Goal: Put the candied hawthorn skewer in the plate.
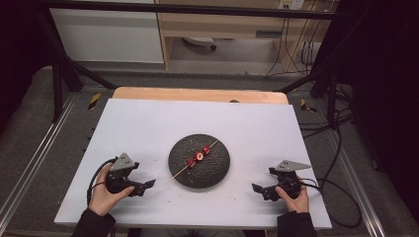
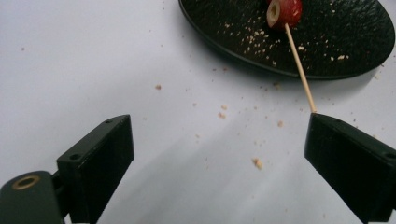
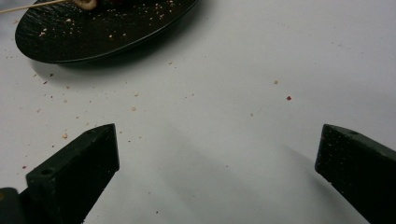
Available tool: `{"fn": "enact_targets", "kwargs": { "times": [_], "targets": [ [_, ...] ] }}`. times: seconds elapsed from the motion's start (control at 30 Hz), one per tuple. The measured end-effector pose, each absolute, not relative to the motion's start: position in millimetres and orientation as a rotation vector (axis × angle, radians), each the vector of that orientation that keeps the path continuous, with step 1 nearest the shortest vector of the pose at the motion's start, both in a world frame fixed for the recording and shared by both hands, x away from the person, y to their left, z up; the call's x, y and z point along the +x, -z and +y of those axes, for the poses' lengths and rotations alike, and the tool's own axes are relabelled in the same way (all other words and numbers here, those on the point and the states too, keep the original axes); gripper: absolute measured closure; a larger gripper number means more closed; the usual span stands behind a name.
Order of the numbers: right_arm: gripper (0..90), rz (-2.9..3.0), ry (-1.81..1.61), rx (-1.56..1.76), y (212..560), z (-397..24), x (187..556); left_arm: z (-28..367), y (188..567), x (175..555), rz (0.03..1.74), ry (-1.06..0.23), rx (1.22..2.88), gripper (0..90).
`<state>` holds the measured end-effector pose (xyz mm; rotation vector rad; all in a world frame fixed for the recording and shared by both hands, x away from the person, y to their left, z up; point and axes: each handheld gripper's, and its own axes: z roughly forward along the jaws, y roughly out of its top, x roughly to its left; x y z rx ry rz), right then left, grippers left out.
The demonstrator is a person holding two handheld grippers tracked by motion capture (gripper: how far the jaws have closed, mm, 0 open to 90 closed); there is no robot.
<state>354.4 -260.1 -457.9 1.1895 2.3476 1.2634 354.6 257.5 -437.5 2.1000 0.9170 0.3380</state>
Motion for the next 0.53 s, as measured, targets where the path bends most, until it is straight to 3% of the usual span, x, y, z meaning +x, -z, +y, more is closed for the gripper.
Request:
{"fn": "enact_targets", "kwargs": {
  "times": [0.53],
  "targets": [
    [0.5, 2.358, -1.257, 1.196, 458.2, -259.8, 354.1, 281.8, 446.9, 348.1, 0.959, -0.372, 2.1, 7.1]
  ]
}}
